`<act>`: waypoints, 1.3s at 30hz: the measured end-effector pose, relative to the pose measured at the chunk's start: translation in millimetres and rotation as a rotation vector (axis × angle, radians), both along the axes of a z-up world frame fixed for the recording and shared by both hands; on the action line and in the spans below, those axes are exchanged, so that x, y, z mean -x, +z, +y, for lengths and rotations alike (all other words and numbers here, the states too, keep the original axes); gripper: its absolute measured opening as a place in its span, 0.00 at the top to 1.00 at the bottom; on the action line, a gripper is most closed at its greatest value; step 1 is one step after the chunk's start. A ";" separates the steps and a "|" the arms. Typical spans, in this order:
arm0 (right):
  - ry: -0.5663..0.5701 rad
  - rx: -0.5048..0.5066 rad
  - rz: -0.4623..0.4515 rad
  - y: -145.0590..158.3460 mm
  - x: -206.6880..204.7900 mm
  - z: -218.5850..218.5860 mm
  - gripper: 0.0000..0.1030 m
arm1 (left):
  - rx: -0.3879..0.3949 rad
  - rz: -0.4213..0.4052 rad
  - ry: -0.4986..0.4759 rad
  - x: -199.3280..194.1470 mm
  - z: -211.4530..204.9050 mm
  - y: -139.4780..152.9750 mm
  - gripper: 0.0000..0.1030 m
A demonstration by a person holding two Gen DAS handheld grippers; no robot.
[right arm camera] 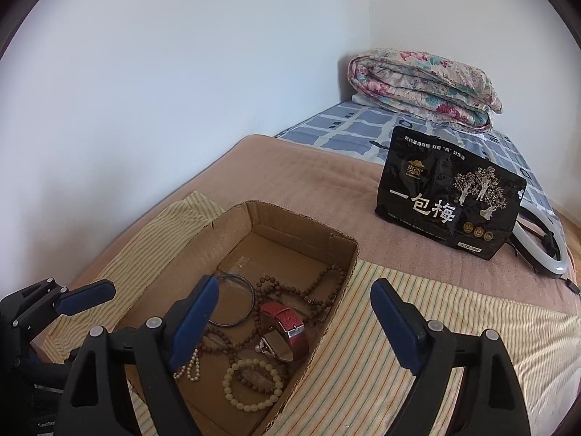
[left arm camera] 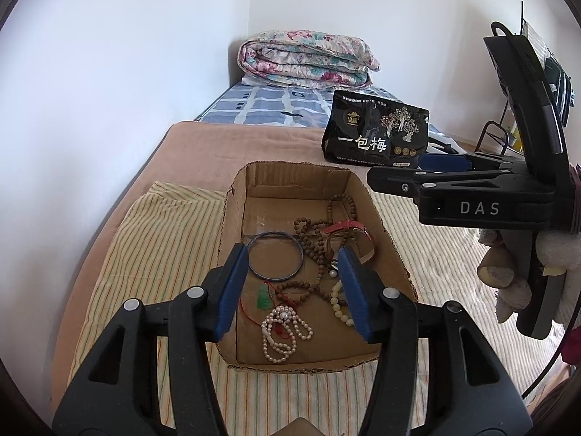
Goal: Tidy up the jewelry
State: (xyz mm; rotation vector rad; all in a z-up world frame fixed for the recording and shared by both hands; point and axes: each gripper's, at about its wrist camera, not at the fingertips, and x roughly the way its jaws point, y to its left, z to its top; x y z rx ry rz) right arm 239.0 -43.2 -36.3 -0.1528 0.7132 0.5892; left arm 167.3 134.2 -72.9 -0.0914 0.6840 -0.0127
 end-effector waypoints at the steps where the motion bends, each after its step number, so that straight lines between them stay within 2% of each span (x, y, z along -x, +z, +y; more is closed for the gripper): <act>1: -0.002 -0.002 -0.004 2.2 2.4 -1.5 0.15 | -0.002 -0.004 0.001 2.4 -0.3 2.4 0.49; 20: -0.076 0.021 -0.130 54.8 75.2 -40.9 0.13 | -0.059 -0.130 0.040 64.9 -13.4 62.0 0.49; 22: -0.086 0.010 -0.134 58.8 82.6 -47.4 0.11 | -0.061 -0.143 0.045 72.5 -15.2 67.7 0.44; 24: -0.094 0.005 -0.141 61.9 90.6 -53.8 0.07 | -0.066 -0.158 0.051 79.6 -16.8 73.0 0.35; 28: -0.120 0.011 -0.170 67.5 105.1 -63.8 0.02 | -0.076 -0.173 0.058 92.0 -21.0 81.7 0.32; 30: -0.134 0.001 -0.173 68.7 109.3 -69.8 0.00 | -0.088 -0.180 0.058 97.5 -24.3 85.0 0.24; 38: -0.162 0.008 -0.191 70.0 122.3 -81.9 0.00 | -0.142 -0.192 0.068 117.6 -36.4 92.1 0.22; 39: -0.161 0.009 -0.196 70.5 124.1 -82.3 0.00 | -0.141 -0.189 0.069 119.0 -36.7 91.8 0.19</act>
